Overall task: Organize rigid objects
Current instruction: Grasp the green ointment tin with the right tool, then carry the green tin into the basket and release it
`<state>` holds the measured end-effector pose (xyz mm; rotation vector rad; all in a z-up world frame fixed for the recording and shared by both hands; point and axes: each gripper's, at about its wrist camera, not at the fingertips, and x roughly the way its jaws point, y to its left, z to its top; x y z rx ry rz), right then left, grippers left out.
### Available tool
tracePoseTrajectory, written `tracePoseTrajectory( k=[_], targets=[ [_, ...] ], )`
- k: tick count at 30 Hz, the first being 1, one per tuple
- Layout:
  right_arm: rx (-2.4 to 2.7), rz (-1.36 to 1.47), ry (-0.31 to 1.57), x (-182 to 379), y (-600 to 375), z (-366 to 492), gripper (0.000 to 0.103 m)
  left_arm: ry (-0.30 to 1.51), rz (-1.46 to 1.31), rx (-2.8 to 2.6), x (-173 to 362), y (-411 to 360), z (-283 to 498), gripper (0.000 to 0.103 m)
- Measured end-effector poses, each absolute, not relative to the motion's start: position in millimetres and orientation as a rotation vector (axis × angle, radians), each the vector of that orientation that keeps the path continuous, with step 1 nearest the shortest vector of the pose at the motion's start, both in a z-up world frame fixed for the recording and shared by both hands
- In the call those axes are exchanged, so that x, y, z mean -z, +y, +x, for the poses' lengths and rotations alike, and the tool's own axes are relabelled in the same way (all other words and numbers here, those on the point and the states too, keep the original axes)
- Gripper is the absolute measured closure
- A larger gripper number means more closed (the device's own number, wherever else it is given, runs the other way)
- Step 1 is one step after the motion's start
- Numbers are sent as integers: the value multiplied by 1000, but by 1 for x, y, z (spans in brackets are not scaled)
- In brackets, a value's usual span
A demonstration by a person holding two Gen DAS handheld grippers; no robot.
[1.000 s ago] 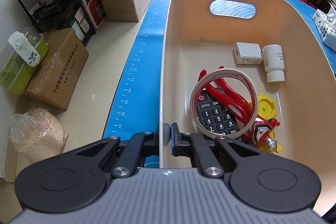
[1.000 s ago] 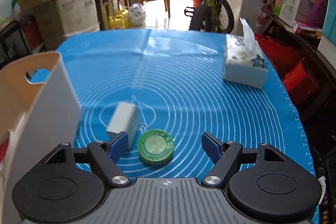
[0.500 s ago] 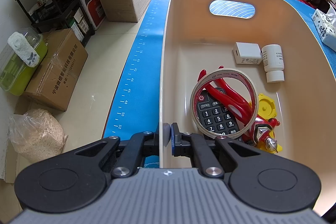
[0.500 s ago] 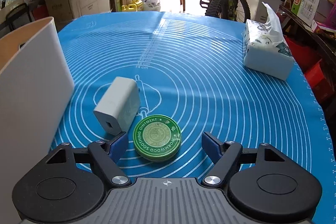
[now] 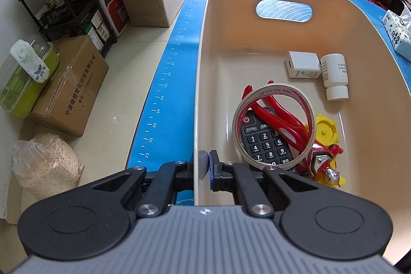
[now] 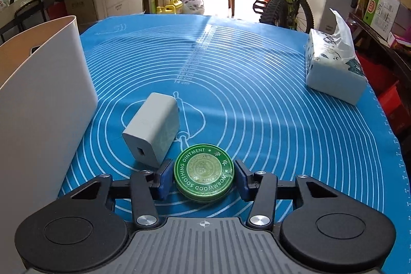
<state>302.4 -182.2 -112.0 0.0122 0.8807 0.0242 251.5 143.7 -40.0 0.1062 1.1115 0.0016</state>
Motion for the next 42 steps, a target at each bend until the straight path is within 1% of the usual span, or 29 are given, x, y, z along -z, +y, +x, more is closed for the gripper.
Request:
tracePoseTrajectory(
  k=[4,10,18,22,32,42],
  targets=[
    [27,21,883,103,-187,301,48,1111,103,0,40,143,251,95],
    [72,13,835,76,-182,293,48,1110,101,1,40,143,251,95],
    [69,80,669,18,-173,275,48,1110,100,1,40,143,251,95],
    [24,103,609,0,-155,270,48,1109,104,0,40,142,251,95],
    [-157,65,577,-13,-81,264,48,1108,105,0,40,142,251,95],
    [-280,-7,638,-3,-30,259,48,1107,104,2,39,142,251,95]
  ],
)
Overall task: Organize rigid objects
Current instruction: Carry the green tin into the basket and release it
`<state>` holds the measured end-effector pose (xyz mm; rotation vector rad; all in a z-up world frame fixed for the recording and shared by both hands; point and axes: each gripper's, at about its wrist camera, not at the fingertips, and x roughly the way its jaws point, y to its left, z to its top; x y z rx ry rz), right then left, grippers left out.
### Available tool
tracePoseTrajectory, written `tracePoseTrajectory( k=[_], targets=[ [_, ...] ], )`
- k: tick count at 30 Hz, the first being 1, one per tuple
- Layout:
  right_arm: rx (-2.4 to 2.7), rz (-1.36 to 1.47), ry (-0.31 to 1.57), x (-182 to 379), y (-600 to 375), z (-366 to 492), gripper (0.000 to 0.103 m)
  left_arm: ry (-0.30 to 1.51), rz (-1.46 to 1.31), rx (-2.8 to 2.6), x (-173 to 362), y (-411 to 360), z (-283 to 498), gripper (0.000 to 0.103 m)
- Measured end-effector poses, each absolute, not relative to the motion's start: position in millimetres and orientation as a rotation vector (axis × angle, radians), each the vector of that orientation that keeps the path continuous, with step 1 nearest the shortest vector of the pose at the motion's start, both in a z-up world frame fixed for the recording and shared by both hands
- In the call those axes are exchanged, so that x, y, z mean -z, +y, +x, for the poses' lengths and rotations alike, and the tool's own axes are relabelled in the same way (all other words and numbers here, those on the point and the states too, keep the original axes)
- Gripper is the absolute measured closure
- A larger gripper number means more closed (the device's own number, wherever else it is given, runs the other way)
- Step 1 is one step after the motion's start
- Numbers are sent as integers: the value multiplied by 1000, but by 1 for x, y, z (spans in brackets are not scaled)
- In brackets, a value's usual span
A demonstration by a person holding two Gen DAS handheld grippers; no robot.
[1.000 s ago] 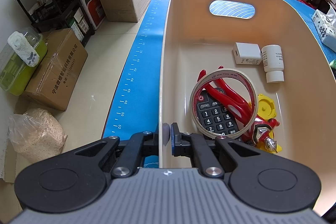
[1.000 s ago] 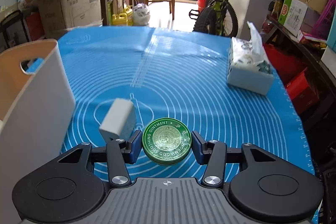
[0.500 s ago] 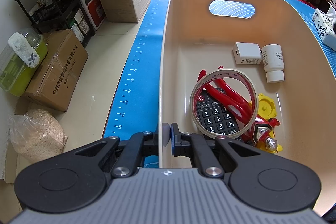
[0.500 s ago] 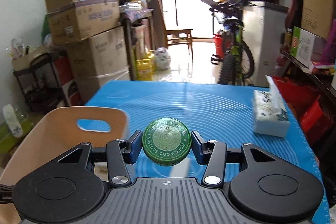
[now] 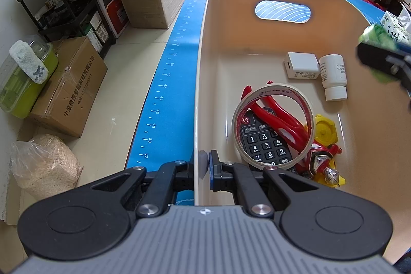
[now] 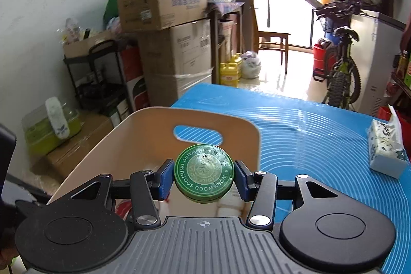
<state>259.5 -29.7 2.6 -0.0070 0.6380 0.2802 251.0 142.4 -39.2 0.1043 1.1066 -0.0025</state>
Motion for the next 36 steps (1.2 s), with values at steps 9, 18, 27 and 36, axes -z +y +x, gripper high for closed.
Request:
tracePoseTrajectory(
  k=[9,18,27,36],
  targets=[
    [-371,-145,773,18,9,258,48,1107,105,2,39,142,251,95],
    [-395,-213,891,32,23,266,45,1103,108,4,38,141,253,95],
    [-369,-165,851,23,7,264,35,1104,112,1,39,141,252,95],
    [-266,4,704,-19,-44,259,29,1104,112,1,39,141,252,95]
  ],
)
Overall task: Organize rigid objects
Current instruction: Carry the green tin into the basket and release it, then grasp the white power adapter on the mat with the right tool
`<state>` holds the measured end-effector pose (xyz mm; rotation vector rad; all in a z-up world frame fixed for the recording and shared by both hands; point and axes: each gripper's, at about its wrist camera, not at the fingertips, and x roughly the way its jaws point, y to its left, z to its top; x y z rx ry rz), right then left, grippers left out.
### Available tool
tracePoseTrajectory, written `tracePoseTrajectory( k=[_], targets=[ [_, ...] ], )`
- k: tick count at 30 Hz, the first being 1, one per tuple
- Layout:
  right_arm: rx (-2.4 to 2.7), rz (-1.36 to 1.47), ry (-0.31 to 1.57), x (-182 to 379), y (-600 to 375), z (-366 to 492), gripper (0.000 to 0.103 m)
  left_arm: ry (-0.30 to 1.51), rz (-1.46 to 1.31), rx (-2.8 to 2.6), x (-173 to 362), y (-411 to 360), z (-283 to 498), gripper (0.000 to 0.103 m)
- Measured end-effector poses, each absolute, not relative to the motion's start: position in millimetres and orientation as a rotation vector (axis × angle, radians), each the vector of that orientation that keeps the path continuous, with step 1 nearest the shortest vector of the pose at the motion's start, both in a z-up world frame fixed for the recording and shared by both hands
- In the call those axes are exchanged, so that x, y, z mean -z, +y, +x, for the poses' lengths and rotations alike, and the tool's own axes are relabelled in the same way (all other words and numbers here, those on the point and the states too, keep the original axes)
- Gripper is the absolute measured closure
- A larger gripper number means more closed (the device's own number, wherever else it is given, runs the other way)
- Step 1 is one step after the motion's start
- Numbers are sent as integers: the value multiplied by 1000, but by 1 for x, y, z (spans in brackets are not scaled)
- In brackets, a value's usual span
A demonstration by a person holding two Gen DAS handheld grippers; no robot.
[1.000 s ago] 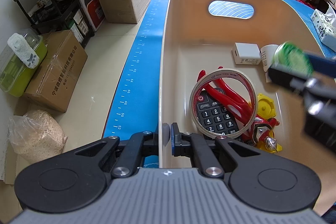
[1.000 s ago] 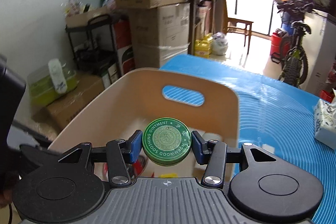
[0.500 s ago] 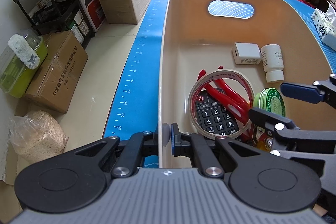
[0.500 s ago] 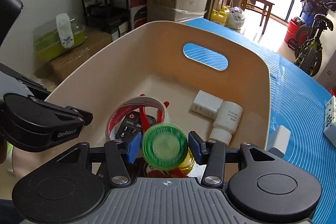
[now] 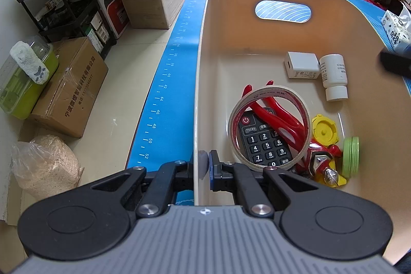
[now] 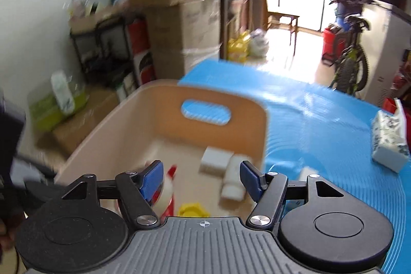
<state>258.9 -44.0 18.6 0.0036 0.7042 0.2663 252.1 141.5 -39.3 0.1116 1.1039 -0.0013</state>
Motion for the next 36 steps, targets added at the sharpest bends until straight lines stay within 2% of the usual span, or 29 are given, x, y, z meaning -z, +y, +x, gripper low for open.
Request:
tracePoseTrajectory(
  k=[7,17,36],
  targets=[
    [-143,85,665,-24,-92,270,26,1104,111,1,40,142,252,95],
    [42,130,691,17,-151,294,26,1105,116,-3,41,142,252,95],
    [59,128,802,92,-144,329,27,1104,117,-1,41,141,251,95]
  ],
)
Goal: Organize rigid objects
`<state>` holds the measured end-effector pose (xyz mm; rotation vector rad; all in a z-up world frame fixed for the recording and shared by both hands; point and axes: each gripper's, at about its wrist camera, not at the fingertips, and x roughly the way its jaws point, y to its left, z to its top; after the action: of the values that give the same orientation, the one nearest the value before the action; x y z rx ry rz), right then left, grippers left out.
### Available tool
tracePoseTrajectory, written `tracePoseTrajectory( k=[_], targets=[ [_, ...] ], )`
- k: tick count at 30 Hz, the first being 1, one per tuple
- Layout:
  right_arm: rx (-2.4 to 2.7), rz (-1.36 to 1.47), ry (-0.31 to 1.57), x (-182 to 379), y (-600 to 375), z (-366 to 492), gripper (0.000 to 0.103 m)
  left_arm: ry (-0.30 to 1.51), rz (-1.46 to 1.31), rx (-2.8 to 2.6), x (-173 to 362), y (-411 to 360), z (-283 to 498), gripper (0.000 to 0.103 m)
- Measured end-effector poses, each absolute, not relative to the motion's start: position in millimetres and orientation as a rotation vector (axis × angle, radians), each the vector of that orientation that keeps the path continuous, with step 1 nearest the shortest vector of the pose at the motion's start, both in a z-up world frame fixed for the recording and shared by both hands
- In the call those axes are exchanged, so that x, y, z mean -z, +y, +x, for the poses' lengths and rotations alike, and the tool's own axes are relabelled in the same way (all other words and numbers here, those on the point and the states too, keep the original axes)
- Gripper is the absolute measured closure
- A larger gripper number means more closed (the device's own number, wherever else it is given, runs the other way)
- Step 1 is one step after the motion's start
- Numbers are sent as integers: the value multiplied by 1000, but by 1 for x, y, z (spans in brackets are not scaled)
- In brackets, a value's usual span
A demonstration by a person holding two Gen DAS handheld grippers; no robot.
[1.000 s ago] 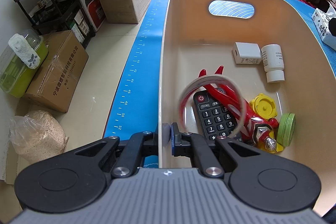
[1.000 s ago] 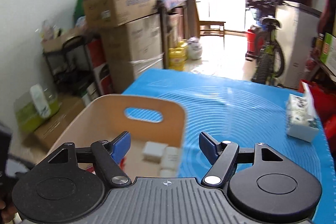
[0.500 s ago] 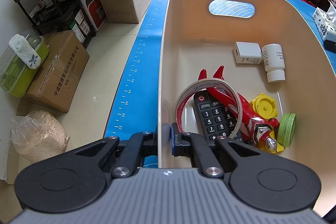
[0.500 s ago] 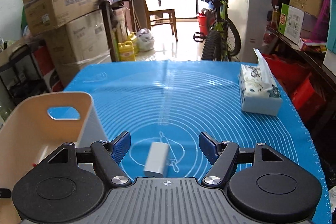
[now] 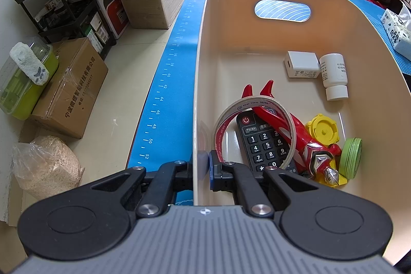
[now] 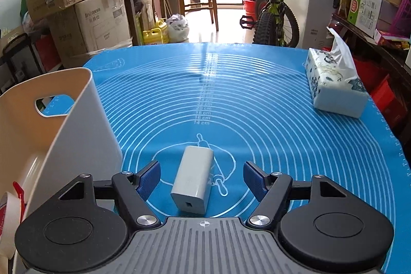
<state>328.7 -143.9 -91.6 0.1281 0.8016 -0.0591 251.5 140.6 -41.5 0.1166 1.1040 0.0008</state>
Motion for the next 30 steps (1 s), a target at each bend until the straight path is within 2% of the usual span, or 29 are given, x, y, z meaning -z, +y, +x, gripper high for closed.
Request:
tracePoseTrajectory(
  k=[7,9,11,12,13,21,30],
  targets=[
    [85,134,818,107,-141,339,30,1109,120,5,43,139,253,95],
    [90,130,823,110,-141,341,38,1110,121,4,43,138,253,95],
    [85,126,829,112,-141,343,51,1110,121,4,43,138,253,95],
    [77,129,830,112,-140,343,63,1110,122,3,43,138,253,95],
    [76,126,831,112,-140,343,65,1110,122,3,43,139,253,95],
    [98,123,833,101,-146,335,67,1111,121,2,43,139,253,95],
    [83,122,770,60,-153,315,67,1112,113,1,44,140,253,95]
  ],
)
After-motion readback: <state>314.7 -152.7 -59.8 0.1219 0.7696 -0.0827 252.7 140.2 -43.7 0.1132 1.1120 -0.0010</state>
